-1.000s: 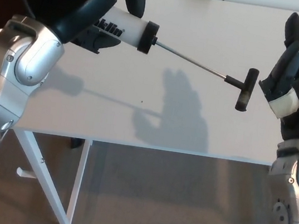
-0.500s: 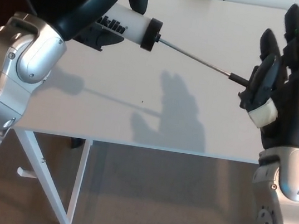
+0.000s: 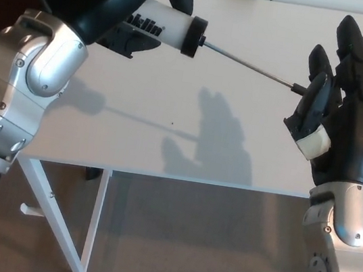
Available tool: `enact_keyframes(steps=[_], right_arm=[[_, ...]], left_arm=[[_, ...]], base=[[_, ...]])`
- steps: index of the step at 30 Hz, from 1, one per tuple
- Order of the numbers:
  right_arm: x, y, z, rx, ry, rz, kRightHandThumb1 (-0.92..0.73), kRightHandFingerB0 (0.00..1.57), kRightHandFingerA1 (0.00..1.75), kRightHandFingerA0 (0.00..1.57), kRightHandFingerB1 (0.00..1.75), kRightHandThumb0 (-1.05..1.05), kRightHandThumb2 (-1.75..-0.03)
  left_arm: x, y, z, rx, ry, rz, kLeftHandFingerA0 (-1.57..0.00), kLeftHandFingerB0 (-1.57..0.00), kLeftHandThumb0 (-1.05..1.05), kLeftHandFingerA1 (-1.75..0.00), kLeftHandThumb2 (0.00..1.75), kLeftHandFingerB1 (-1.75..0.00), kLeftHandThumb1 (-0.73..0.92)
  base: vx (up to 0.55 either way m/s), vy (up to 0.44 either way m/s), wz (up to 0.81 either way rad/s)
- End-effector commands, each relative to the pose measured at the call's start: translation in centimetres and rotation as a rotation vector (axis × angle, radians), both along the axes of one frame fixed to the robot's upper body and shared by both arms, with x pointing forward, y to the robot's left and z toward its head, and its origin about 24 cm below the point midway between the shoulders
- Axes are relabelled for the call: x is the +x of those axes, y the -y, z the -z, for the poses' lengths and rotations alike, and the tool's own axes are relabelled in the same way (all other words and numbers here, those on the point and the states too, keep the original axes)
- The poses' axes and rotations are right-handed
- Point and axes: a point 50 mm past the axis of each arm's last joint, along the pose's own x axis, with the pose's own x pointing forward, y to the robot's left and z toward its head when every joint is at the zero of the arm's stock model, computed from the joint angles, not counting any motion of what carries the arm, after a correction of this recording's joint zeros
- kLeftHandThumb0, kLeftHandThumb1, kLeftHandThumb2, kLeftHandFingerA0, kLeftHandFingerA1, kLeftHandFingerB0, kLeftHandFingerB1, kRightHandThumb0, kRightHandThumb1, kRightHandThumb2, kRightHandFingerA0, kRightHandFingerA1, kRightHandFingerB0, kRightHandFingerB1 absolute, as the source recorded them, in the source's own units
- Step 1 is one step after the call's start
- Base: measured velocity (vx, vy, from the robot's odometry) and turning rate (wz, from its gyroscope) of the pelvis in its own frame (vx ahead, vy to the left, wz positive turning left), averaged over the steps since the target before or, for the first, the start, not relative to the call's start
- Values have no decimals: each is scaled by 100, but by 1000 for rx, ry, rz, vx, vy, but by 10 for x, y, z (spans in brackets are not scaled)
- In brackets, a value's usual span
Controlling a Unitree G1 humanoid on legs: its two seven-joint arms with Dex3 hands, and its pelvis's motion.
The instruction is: The robot walks towards a desk on which an air pump is kept in the middle. It lifts it up and holds it with its left hand and uses its right hand to compress it by pushing its handle inwards.
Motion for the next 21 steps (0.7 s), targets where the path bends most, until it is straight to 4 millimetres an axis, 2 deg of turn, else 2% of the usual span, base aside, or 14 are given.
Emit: enact_keyframes(steps=[1,12,15,21], right_arm=[[3,-3,-4,10,25,-8,-82,7,12,7,12,-93,-112],[5,-11,-11,24,53,-22,-80,6,14,7,12,-92,-111],[6,-15,-14,16,61,-26,-83,6,14,7,12,-91,-113],[7,-21,-16,24,59,-24,-81,8,15,8,13,-92,-112]], left_arm=[[-1,7,-7,-9,23,16,-67,-43,0,-175,55,-173,57],[-3,13,-2,-11,8,31,-67,-44,-2,-175,56,-173,59],[-4,18,2,-8,-7,41,-65,-39,-7,-175,54,-174,64],[-7,26,3,-10,-3,57,-65,-42,-5,-175,54,-171,61]], base=[[0,0,0],[0,0,0],[0,0,0],[0,0,0]])
